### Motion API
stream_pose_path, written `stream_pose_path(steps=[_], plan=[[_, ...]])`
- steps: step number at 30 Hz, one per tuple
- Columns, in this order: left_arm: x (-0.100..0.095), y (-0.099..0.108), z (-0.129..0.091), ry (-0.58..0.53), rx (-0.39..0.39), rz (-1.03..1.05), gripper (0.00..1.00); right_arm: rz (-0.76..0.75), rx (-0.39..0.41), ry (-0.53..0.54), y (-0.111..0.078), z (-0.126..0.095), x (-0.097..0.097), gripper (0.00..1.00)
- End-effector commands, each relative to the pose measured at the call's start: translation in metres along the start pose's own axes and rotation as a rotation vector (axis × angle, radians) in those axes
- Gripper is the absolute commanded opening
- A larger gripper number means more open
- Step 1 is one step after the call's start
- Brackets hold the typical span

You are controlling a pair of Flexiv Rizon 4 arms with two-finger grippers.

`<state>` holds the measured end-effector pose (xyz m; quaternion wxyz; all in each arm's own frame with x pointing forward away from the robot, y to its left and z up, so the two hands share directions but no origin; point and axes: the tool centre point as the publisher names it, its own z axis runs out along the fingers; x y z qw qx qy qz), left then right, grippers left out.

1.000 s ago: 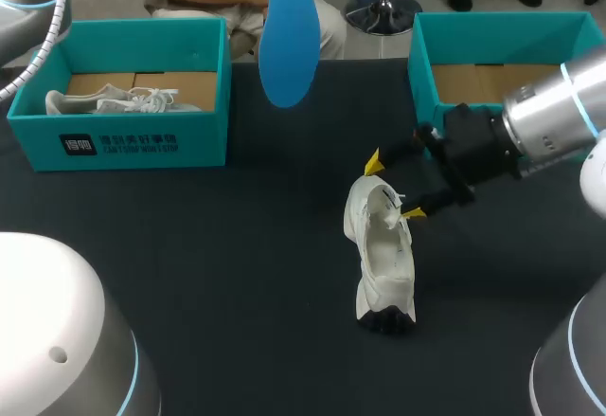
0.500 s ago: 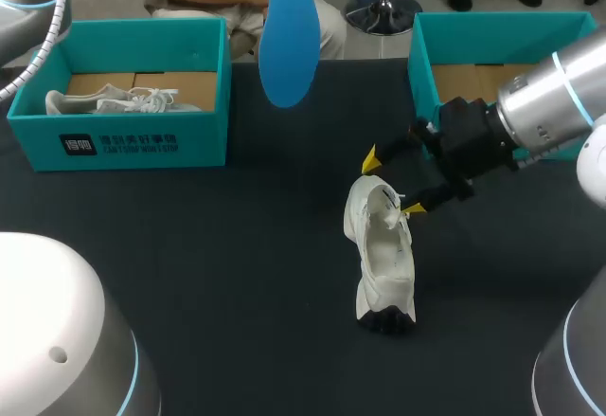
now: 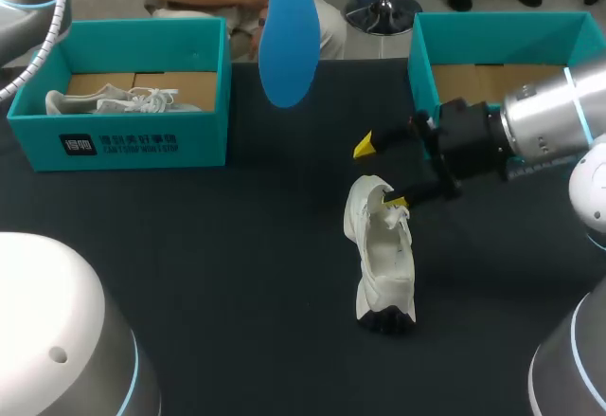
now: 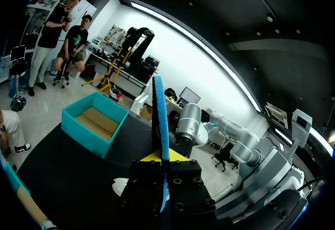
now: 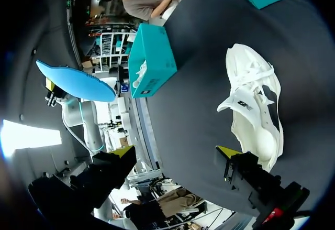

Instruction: Take the shoe out of the shoebox, open the shoe tongue, remove and reinsert the insole, then place the shoe into the shoebox

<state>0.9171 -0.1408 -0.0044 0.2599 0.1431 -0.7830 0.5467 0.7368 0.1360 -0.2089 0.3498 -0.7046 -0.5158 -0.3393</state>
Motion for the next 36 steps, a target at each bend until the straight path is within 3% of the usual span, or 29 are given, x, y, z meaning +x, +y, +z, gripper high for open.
stream_pose_path(steps=[1,17,18,28,36], plan=[[-0.001,0.0,0.0,0.001,-0.002,0.0,0.0,0.027,0.01,0.093,-0.001,0.005,-0.002,1.0],[-0.001,0.0,0.0,0.001,-0.002,0.0,0.0,0.131,0.033,0.336,-0.008,0.008,0.022,1.0],[-0.001,0.0,0.0,0.001,-0.002,0.0,0.0,0.141,0.008,0.308,-0.01,0.005,0.024,1.0],[-0.001,0.0,0.0,0.001,-0.002,0.0,0.0,0.14,0.04,0.372,-0.007,-0.006,0.041,1.0],[-0.001,0.0,0.0,0.001,-0.002,0.0,0.0,0.114,0.028,0.376,-0.007,-0.021,0.065,1.0]])
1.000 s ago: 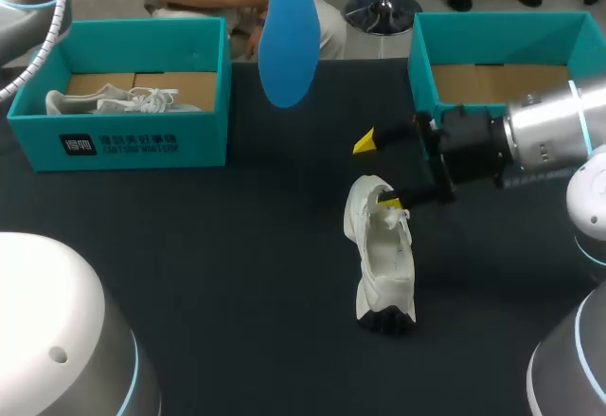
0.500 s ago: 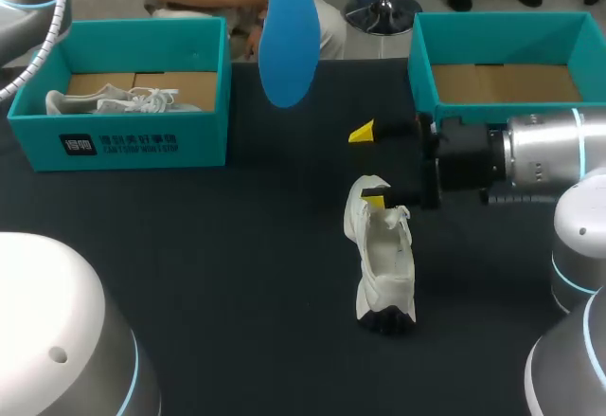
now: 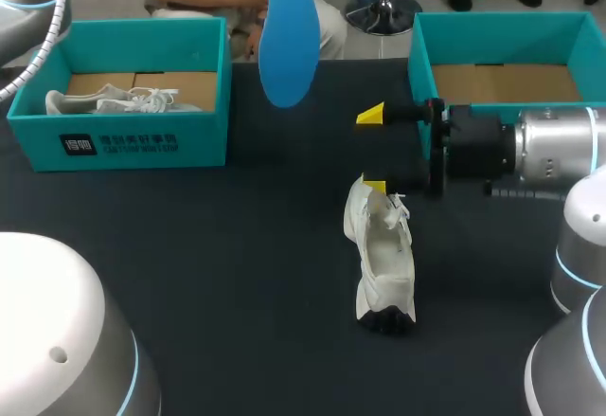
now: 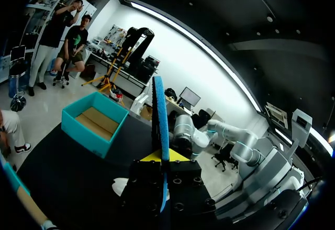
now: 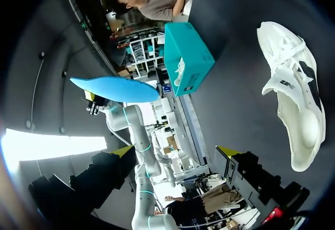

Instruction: Take the shoe out of the shoebox, open the shoe tongue, remove and reinsert the insole, then place the shoe into the shoebox

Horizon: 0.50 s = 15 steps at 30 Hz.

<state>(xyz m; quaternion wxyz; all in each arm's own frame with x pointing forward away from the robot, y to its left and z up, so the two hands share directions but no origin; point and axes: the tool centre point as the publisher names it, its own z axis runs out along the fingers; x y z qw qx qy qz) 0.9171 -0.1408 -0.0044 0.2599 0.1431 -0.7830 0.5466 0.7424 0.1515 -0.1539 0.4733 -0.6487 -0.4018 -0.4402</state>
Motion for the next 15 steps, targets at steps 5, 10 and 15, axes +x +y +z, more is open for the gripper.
stream_pose_path(steps=[5,10,15], plan=[[-0.0006,0.0,-0.0003,0.001,-0.002,0.0,0.0,-0.013,-0.005,-0.017,-0.0019,-0.0034,0.0214,1.0],[-0.0006,0.0,-0.0003,0.001,-0.002,0.0,0.0,-0.002,-0.003,-0.015,-0.0013,-0.0044,0.02,1.0],[-0.0006,0.0,-0.0003,0.001,-0.002,0.0,0.0,-0.034,-0.047,-0.051,-0.0022,-0.0054,0.0197,1.0]])
